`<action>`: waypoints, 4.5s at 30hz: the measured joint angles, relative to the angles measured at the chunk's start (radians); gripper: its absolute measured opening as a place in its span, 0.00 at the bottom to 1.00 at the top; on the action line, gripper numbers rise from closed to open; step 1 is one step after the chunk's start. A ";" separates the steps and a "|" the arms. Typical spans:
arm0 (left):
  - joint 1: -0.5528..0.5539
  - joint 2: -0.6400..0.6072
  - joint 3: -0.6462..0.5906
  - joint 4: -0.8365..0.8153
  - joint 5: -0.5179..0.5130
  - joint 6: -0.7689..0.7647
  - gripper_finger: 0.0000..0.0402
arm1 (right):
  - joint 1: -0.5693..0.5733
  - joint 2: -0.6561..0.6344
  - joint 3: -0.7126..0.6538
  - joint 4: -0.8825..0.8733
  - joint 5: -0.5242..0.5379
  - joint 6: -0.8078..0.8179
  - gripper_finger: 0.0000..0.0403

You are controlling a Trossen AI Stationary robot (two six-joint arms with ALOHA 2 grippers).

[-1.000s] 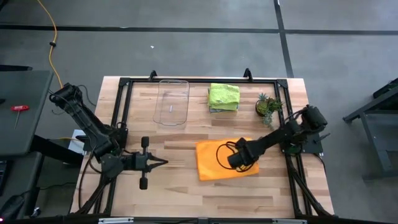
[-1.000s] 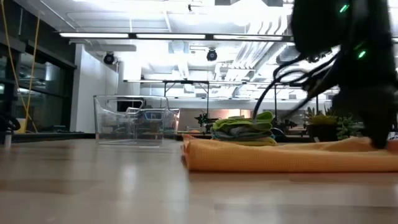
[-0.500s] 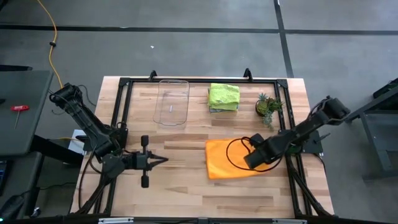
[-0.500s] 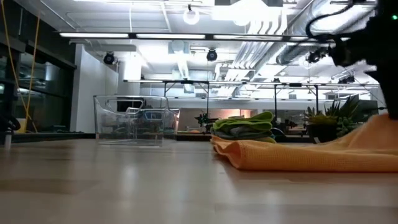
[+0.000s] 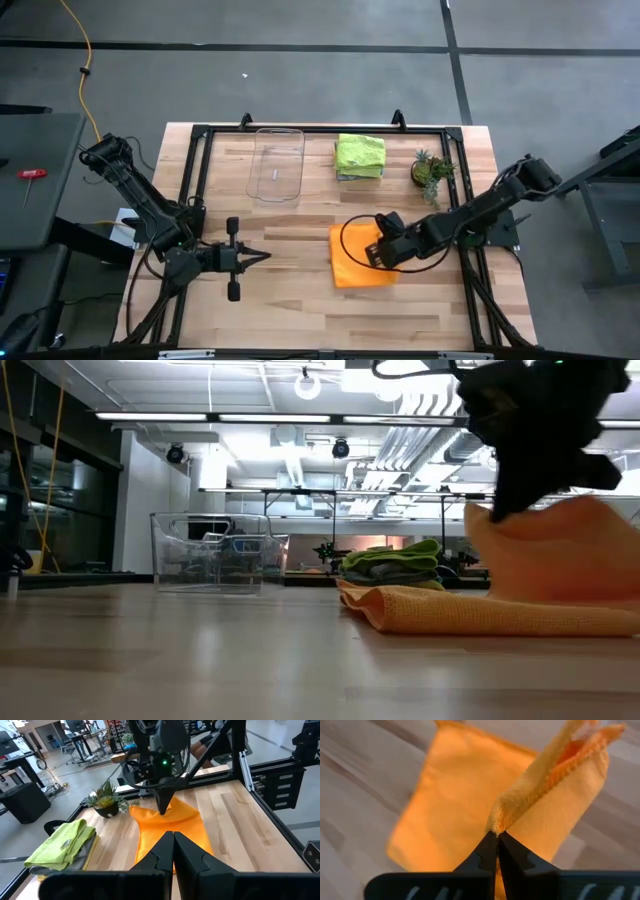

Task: Fold microfiber towels
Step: Fold the orange microfiber cloth

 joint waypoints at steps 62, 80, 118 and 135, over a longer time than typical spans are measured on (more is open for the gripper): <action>0.027 0.000 0.000 -0.006 0.034 -0.008 0.00 | 0.065 0.028 -0.002 0.235 0.192 -0.399 0.61; 0.027 0.000 0.000 -0.006 0.033 -0.008 0.00 | 0.083 0.034 -0.223 0.361 0.167 -0.462 0.21; 0.072 0.023 0.000 -0.004 0.079 -0.027 0.00 | 0.072 0.201 -0.297 0.831 0.250 -0.742 0.00; 0.072 0.023 0.000 -0.003 0.079 -0.027 0.00 | 0.088 0.201 -0.296 1.121 0.014 -0.862 0.00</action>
